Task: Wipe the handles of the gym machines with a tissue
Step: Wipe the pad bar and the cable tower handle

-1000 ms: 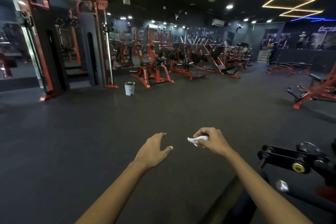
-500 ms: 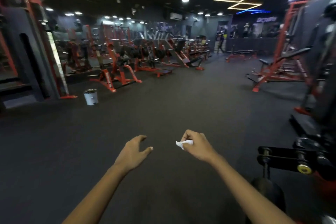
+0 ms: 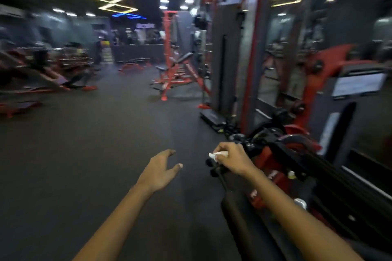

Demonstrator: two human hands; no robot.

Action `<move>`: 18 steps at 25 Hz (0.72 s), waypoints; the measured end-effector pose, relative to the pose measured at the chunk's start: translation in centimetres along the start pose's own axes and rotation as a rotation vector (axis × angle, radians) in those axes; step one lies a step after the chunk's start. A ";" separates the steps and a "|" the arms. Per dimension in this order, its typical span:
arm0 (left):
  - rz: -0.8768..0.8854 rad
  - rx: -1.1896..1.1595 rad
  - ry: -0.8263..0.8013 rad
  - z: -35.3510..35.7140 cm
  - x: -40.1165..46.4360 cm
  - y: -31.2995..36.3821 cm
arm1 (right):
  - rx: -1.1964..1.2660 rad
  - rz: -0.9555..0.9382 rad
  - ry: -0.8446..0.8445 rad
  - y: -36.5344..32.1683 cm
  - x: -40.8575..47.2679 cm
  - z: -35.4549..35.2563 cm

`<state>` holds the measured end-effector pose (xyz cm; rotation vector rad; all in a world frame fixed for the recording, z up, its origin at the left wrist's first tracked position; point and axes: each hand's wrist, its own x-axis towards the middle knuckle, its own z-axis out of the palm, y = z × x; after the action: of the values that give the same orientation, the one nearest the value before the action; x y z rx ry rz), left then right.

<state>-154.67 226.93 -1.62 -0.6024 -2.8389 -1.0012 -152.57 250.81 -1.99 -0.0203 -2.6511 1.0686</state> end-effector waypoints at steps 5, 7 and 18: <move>0.277 -0.085 -0.258 7.4 8.6 4.7 | -0.109 0.259 0.263 6.9 -0.3 -6.3; 0.355 -0.115 -0.303 10.3 11.5 6.6 | -0.159 0.330 0.340 9.3 -0.5 -8.4; 0.712 -0.088 -0.612 25.1 23.7 14.0 | -0.339 0.733 0.451 21.3 -3.6 -11.6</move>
<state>-169.56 260.39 -8.55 -2.0325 -2.5962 -0.8947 -148.01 273.66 -9.46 -1.2190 -2.3812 0.6433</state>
